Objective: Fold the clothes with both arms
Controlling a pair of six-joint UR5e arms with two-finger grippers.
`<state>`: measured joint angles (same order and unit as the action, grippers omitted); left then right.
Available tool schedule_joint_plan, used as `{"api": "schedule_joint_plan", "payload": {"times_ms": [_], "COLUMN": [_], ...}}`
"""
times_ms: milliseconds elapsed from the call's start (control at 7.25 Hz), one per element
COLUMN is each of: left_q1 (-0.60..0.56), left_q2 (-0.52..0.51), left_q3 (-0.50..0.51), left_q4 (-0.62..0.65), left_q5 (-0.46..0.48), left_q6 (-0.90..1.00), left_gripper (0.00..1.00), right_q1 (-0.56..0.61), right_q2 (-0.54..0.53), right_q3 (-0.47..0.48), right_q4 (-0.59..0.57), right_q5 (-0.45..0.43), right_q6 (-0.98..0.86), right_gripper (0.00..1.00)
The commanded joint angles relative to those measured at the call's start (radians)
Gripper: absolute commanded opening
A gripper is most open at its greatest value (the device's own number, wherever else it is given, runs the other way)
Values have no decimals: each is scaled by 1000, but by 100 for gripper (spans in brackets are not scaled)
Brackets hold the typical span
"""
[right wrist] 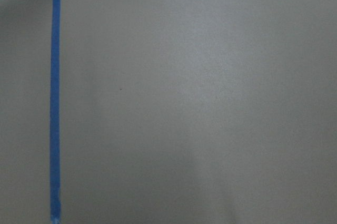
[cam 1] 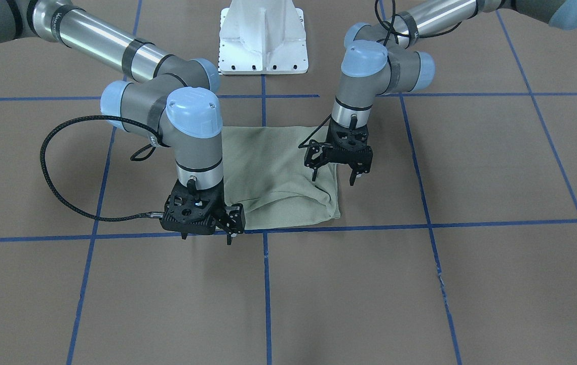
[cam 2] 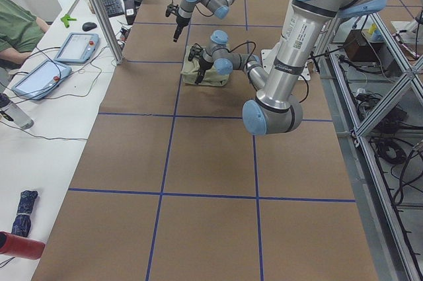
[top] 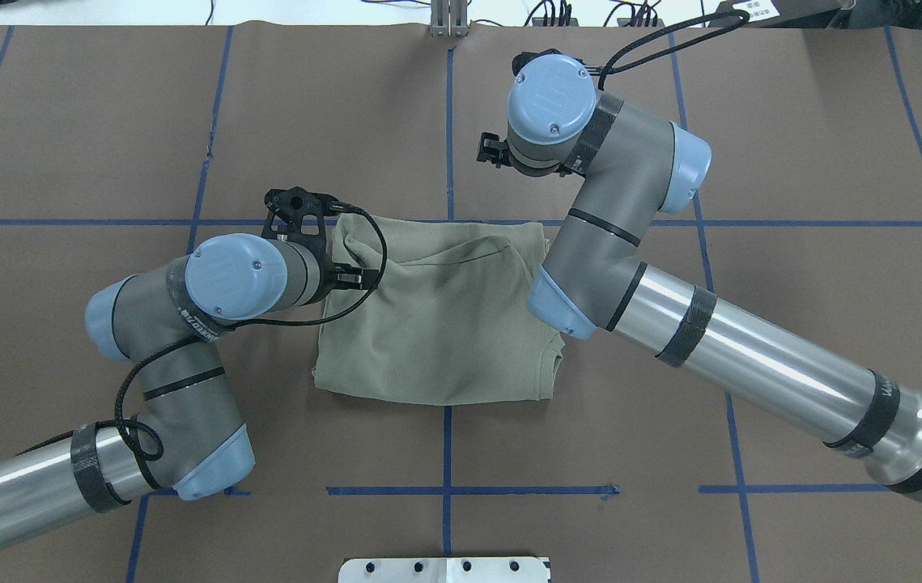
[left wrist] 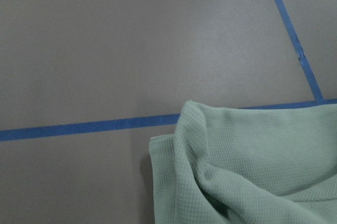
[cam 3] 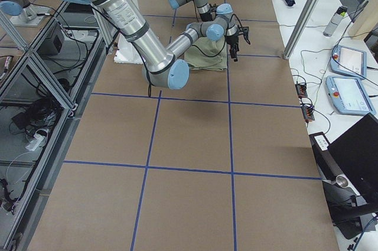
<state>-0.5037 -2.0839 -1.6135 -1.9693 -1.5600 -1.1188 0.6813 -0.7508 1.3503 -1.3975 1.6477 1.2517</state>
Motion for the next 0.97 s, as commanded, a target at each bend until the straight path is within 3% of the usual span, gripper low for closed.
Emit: {"api": "schedule_joint_plan", "payload": {"times_ms": [0, 414, 689, 827], "left_q1": [4, -76, -137, -168], "left_q2": [-28, -70, -108, -107], "left_q3": [58, 133, 261, 271], "left_q4": [-2, -6, -11, -11], "left_q5": [21, 57, 57, 57], "left_q6": [4, 22, 71, 118], "left_gripper": [100, 100, 100, 100], "right_q1": [1, 1, 0, 0], "right_q2": [-2, -10, -13, -13], "right_q3": [1, 1, 1, 1], "right_q4": [0, 0, 0, 0], "right_q5": [1, 1, 0, 0], "right_q6": [-3, -11, -11, -11], "right_gripper": [100, 100, 100, 100]}}
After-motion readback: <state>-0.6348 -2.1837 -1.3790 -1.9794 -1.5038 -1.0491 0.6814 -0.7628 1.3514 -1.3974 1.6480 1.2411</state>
